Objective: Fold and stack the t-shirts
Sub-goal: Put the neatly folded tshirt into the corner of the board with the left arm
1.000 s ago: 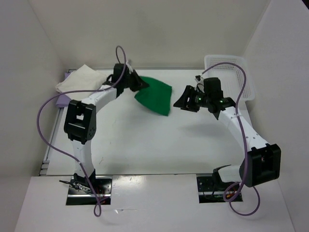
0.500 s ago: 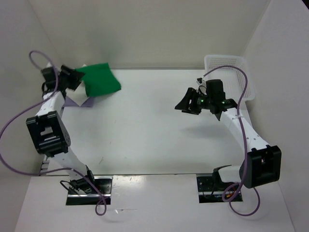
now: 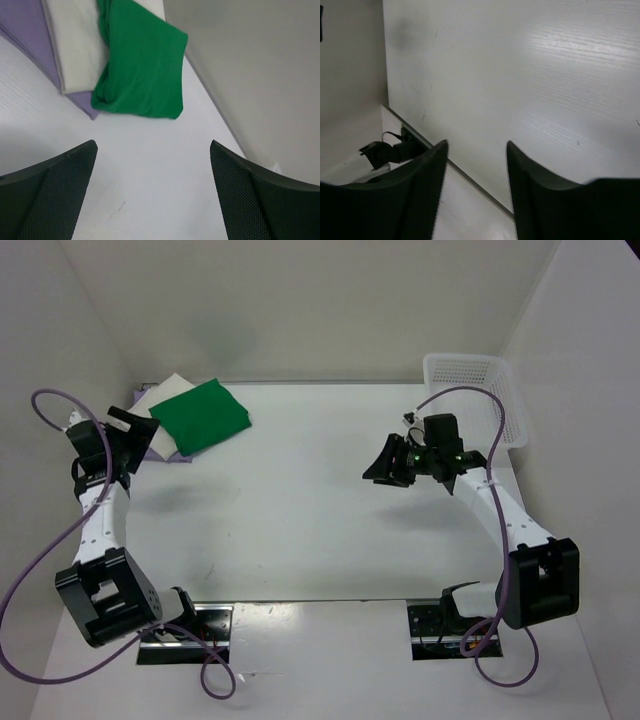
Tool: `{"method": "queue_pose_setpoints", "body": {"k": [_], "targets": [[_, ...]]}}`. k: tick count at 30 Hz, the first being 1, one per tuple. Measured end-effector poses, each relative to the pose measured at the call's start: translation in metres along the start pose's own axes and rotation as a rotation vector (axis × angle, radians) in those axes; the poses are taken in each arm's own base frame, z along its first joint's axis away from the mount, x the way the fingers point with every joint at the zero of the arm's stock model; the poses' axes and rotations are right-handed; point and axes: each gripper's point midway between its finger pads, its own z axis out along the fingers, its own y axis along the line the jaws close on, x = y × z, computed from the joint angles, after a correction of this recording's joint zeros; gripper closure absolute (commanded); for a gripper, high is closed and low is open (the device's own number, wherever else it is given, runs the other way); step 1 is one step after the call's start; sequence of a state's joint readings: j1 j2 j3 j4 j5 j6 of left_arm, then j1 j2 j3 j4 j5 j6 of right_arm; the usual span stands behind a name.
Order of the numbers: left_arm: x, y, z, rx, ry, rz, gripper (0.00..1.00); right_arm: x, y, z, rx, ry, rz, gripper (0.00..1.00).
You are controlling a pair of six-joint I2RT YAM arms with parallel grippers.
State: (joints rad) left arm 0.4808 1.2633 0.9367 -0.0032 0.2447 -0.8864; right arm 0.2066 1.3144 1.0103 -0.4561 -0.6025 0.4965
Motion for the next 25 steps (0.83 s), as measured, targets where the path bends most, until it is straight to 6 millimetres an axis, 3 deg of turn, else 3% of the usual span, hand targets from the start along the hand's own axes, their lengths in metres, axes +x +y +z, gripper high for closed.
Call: {"method": "queue_pose_setpoints", "body": {"k": [2,3,4,6,9,17,19,22,25], "targets": [[0.016,-0.003,0.000,0.009,0.056,0.023,0.00,0.009,-0.006,0.001,0.009,0.014,0.014,0.68],[0.030,-0.008,0.000,0.021,0.101,0.040,0.00,0.014,-0.010,0.002,0.017,0.021,0.027,0.87],[0.045,-0.013,-0.002,0.037,0.145,0.063,0.00,0.018,-0.013,0.002,0.024,0.027,0.029,0.94],[0.078,-0.027,-0.007,0.074,0.243,0.119,0.00,0.023,-0.018,0.002,0.043,0.029,0.044,1.00],[0.128,-0.045,-0.025,0.149,0.391,0.201,0.00,0.024,-0.019,0.004,0.065,0.020,0.033,0.99],[0.219,-0.068,-0.115,0.360,0.636,0.292,0.00,0.056,-0.005,0.014,0.069,0.083,-0.047,0.69],[0.243,-0.068,-0.135,0.397,0.710,0.306,0.00,0.064,-0.006,0.016,0.076,0.104,-0.045,0.00],[0.262,-0.063,-0.149,0.399,0.778,0.304,0.00,0.068,-0.010,0.018,0.093,0.109,-0.056,0.00],[0.265,-0.065,-0.151,0.399,0.789,0.293,0.00,0.066,-0.010,0.018,0.098,0.098,-0.059,0.00]]}}
